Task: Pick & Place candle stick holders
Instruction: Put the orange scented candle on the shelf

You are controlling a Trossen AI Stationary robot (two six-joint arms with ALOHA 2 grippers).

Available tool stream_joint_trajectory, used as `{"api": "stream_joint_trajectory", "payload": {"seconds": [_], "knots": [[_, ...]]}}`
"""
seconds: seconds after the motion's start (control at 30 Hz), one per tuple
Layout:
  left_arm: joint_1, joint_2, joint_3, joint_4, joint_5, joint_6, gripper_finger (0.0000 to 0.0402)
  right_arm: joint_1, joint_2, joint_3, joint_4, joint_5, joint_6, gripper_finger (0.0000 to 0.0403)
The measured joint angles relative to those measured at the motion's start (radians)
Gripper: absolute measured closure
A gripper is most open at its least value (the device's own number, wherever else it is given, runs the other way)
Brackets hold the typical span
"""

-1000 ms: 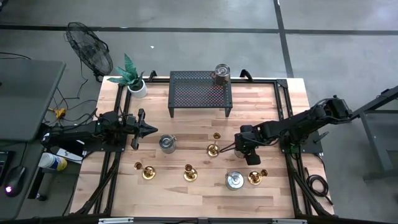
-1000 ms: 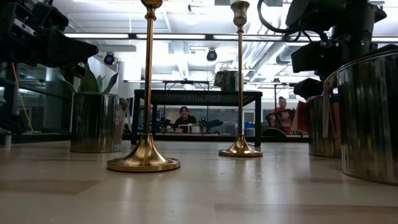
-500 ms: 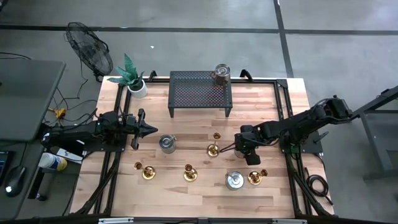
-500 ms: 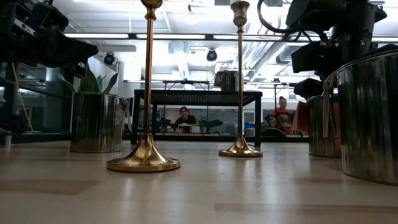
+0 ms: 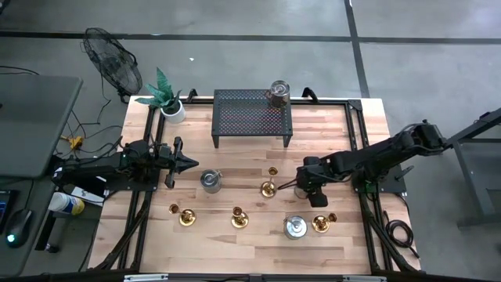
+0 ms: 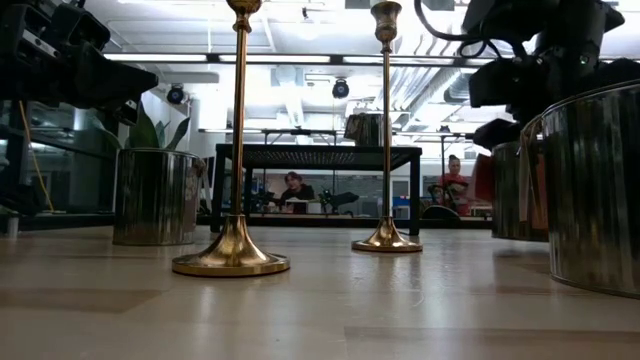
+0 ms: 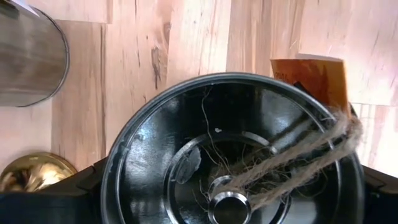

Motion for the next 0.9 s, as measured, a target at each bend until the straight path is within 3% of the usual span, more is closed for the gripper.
{"api": "stream_joint_trajectory", "payload": {"seconds": [0.9], "knots": [[0.000, 0.000, 0.000, 0.000, 0.000, 0.000, 0.0401, -0.005, -0.047, 0.010, -0.040, -0.025, 0.011, 0.0045]]}}
